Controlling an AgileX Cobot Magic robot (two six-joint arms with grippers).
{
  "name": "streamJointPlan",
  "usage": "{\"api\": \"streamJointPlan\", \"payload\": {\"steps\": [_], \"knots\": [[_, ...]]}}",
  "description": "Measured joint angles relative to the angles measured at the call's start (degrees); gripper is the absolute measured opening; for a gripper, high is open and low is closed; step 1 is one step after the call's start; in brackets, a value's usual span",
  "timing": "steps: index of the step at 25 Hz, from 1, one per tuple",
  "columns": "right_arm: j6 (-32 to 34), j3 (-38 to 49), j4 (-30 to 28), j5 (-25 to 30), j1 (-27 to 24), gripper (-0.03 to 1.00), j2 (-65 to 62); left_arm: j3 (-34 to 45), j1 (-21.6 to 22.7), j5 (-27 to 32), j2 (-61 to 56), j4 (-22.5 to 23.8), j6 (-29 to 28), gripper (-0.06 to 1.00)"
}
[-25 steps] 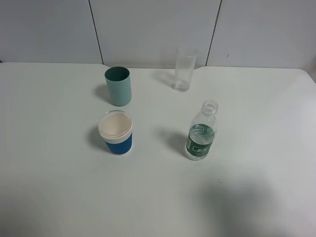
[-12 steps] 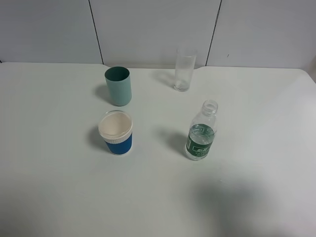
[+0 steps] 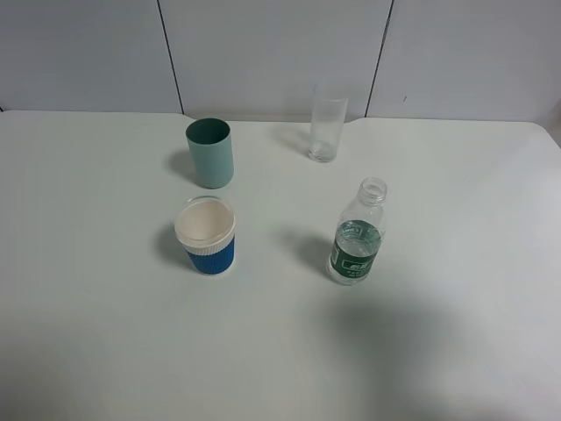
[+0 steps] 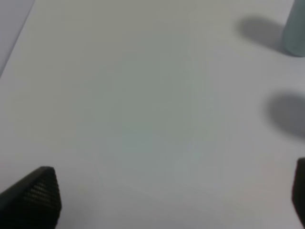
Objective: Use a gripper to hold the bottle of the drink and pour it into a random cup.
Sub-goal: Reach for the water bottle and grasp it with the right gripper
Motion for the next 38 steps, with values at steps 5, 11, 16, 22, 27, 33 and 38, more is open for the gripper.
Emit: {"api": "streamJointPlan", "payload": {"steps": [5,11,16,22,27,33,38], "knots": [[-6.86,0.01,0.0,-1.84,0.0,0.85,7.74,0.0,0.0,0.0,0.0,0.0,0.0,0.98],[-14.69,0.01,1.56,-4.21,0.0,0.85,16.53,0.0,0.0,0.0,0.0,0.0,0.0,0.98],[-20.67,0.01,6.91,-5.6,0.0,0.85,23.19,0.0,0.0,0.0,0.0,0.0,0.0,0.98],[-27.55,0.01,12.05,-5.79,1.82,0.85,29.18,0.0,0.0,0.0,0.0,0.0,0.0,0.98],[-31.07,0.11,12.33,-5.84,9.79,0.85,35.34,0.0,0.0,0.0,0.0,0.0,0.0,0.98],[-30.69,0.11,9.52,-8.41,16.03,0.85,42.53,0.0,0.0,0.0,0.0,0.0,0.0,0.98],[-27.8,0.79,4.22,-14.75,16.29,0.85,44.96,0.0,0.0,0.0,0.0,0.0,0.0,0.98]]}}
